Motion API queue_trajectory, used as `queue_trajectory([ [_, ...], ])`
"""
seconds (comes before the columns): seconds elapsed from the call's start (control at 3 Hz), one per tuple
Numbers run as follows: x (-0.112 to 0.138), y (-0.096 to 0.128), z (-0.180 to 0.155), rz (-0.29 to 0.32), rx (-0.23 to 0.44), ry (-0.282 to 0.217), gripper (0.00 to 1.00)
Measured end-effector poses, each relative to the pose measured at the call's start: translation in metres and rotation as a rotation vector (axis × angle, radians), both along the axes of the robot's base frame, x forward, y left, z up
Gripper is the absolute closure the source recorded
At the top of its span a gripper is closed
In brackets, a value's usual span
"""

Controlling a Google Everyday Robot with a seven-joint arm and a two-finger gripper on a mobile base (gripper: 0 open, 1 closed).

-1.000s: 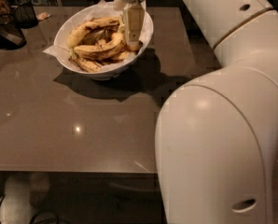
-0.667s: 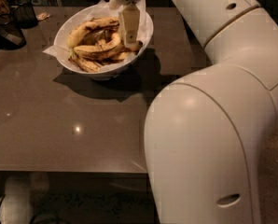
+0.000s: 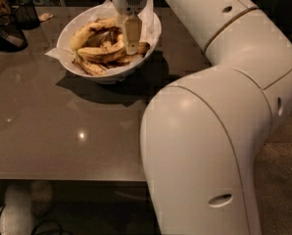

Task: Pick banana from white bowl

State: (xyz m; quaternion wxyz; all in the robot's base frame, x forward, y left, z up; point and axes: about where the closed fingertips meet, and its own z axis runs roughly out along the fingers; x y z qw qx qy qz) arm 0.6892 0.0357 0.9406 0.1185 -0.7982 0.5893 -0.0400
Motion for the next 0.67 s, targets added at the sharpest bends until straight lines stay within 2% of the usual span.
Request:
queue_trajectory([
  [0.67,0.0013,0.0062,-0.0141,-0.005,-0.001,0.037,0.35],
])
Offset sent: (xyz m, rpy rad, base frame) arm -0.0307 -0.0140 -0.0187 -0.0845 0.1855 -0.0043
